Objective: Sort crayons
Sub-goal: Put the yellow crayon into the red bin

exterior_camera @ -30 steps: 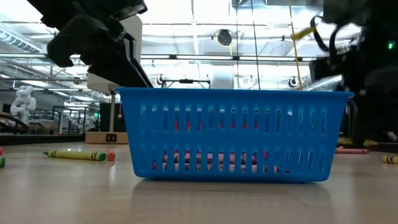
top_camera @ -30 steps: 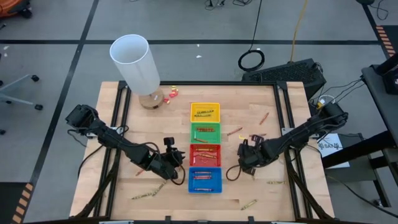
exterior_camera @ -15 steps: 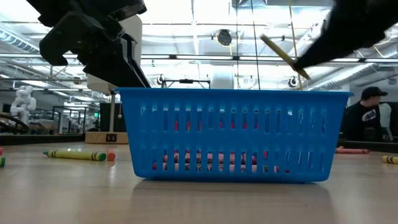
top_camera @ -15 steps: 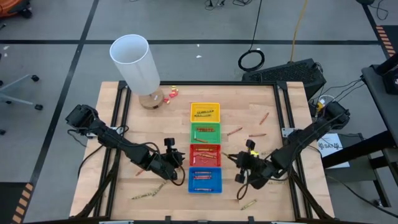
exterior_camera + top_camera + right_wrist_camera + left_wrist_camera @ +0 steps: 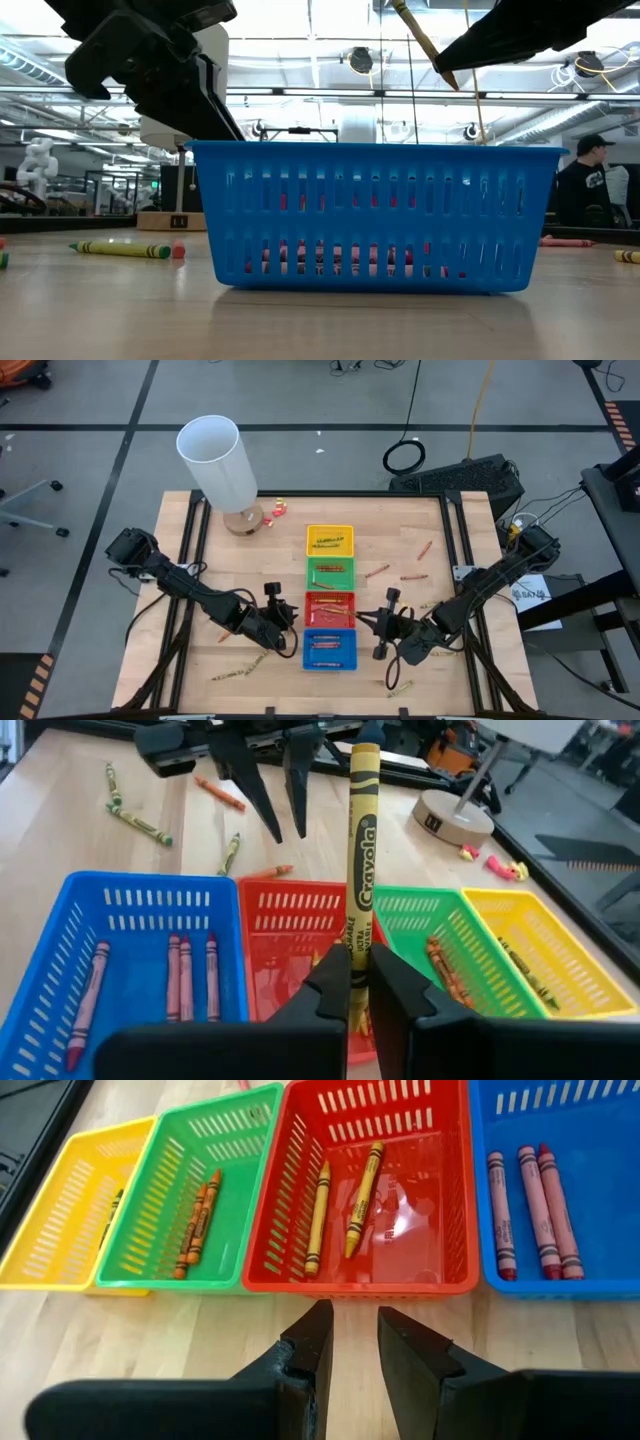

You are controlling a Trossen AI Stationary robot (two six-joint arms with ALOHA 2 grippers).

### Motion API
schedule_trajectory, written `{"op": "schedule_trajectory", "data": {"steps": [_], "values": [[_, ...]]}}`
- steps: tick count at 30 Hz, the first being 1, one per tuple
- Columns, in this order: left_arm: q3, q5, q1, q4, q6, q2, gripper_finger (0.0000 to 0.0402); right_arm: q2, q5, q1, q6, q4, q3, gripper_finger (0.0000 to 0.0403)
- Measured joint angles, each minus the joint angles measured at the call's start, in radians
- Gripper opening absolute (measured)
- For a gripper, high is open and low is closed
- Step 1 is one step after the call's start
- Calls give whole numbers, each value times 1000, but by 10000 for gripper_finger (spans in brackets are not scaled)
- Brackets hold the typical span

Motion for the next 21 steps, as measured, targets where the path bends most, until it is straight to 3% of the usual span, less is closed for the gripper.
{"op": "schedule_trajectory", "data": {"steps": [21], "values": [[0, 0, 0, -2, -2, 0, 85, 0, -8, -41, -664, 0, 0, 4]]}}
